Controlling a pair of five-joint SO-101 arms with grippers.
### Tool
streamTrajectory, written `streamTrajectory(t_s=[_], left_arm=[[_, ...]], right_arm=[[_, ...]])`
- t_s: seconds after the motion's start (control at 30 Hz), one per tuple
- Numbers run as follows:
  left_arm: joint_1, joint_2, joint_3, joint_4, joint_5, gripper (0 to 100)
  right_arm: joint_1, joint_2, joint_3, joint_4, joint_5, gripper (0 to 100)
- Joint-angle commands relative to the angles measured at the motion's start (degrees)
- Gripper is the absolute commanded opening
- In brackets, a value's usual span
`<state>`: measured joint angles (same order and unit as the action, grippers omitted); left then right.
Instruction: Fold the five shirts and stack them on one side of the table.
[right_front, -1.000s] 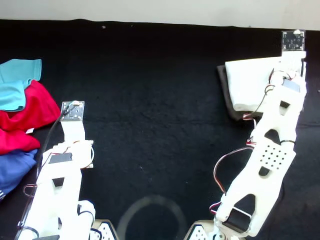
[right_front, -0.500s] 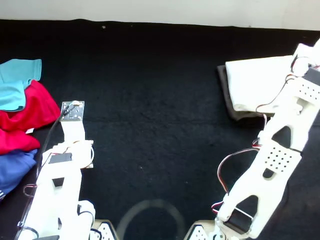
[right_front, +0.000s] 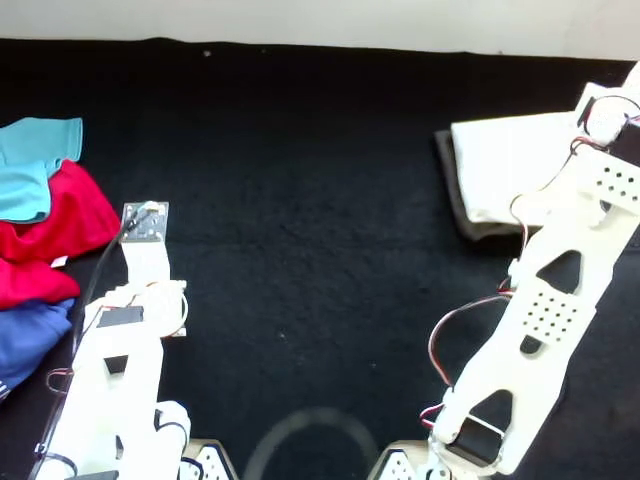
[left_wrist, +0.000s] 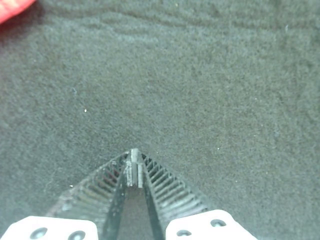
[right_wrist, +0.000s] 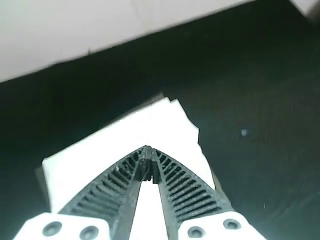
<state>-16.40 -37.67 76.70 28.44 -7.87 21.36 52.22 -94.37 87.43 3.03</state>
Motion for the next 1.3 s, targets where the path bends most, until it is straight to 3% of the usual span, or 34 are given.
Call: streamTrajectory(t_s=[0.0,0.07,0.37,0.87,1.27], left_arm=[[-0.5,-0.9,-0.2,-0.7,-0.4,1],[-0.5,-0.9,-0.2,-0.7,-0.4,1],[-0.5,-0.9,-0.2,-0.7,-0.4,1],[-0.5,-0.9,-0.1,-0.6,-0.4,1],[-0.5,-0.9,-0.1,-0.6,-0.4,1]], right_arm=[[-2.0,-9.4,-6.7,9.1,-0.4,1.0],[-3.2,-12.4,-6.5,13.8,-0.4,1.0],[-4.9,-22.1,-6.5,13.8,-0.5,8.4],[-5.9,-53.1,-4.3,13.8,-0.5,8.4],[-8.1,-80.6,58.1,13.4,-0.6,8.4]])
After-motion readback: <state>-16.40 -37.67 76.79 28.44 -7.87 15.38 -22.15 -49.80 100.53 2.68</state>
